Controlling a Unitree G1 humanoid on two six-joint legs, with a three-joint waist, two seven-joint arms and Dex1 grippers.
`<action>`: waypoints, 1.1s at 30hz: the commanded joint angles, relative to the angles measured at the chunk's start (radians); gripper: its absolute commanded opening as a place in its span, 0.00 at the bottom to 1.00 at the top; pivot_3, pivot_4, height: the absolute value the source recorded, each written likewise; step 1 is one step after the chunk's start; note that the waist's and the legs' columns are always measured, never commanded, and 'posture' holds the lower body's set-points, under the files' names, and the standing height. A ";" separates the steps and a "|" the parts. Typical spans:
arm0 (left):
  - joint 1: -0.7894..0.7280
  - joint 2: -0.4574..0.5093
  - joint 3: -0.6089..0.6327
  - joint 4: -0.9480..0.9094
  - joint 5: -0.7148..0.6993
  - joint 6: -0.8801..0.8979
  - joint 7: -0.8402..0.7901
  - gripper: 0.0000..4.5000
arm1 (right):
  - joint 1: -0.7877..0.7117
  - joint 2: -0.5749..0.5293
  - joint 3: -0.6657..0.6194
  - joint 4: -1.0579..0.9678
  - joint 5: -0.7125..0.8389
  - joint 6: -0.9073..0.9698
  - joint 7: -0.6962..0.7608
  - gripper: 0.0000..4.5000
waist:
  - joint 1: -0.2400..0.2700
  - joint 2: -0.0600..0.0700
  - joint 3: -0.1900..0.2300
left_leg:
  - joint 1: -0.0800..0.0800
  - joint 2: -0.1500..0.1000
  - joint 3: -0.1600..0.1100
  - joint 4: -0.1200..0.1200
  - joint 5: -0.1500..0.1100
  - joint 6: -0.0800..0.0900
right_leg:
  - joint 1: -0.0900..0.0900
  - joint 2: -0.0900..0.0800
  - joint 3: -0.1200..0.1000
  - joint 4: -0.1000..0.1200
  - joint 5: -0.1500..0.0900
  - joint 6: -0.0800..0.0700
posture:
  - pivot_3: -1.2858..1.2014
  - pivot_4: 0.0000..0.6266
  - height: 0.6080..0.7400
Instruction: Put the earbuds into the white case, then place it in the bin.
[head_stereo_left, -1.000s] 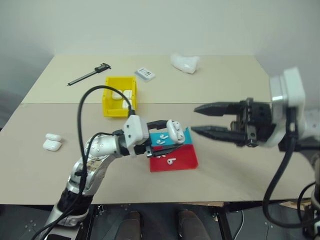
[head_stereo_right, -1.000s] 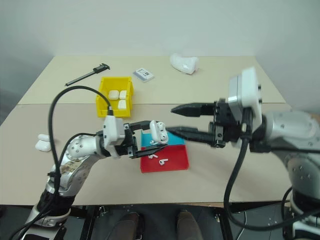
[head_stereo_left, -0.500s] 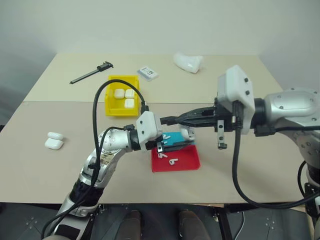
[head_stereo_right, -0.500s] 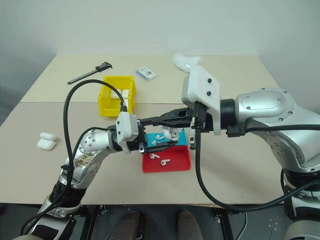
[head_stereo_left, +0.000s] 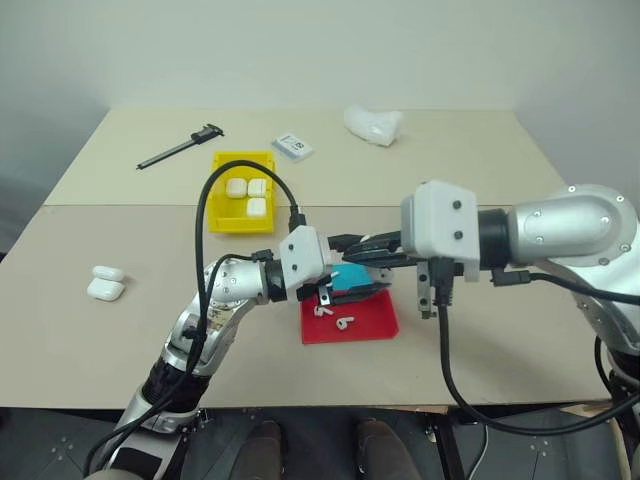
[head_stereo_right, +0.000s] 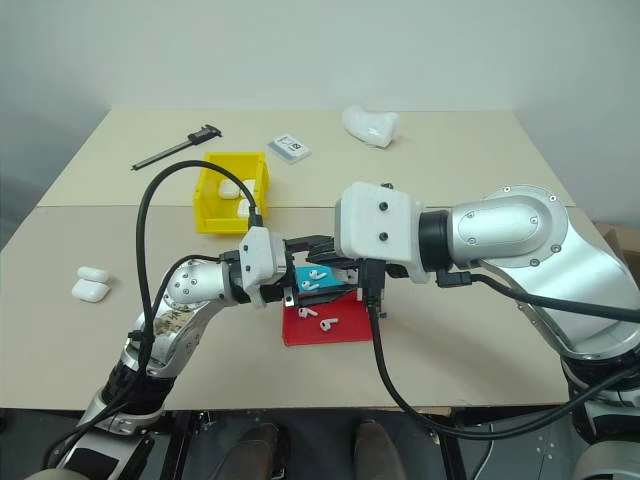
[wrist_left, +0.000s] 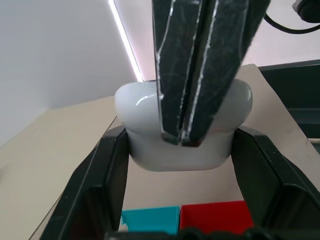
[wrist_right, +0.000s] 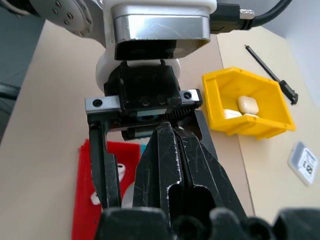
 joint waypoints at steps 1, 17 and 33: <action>-0.009 -0.002 0.043 -0.057 -0.038 -0.027 0.001 0.62 | 0.012 -0.027 -0.012 0.030 -0.039 -0.003 0.021 0.01 | 0.000 0.000 0.000 | 0.000 0.000 0.000 0.000 0.000 0.000 | 0.000 0.000 0.000 0.000 0.000 0.000 | 0.52 0.24 1.00; 0.031 -0.035 0.206 -0.079 -0.130 -0.029 0.109 0.62 | 0.005 0.084 -0.356 0.095 0.175 0.012 -0.049 0.01 | 0.001 0.000 0.000 | 0.000 0.000 0.000 0.000 0.000 0.000 | 0.000 0.000 0.000 0.000 0.000 0.000 | 0.52 0.24 1.00; -0.339 -0.023 0.337 0.558 0.301 0.037 0.769 0.62 | 0.348 0.110 -0.301 0.086 0.016 -0.002 -0.228 0.01 | 0.000 -0.001 0.000 | -0.002 -0.001 -0.001 0.004 0.000 0.000 | 0.001 0.000 0.000 0.001 0.002 0.002 | 0.52 0.24 1.00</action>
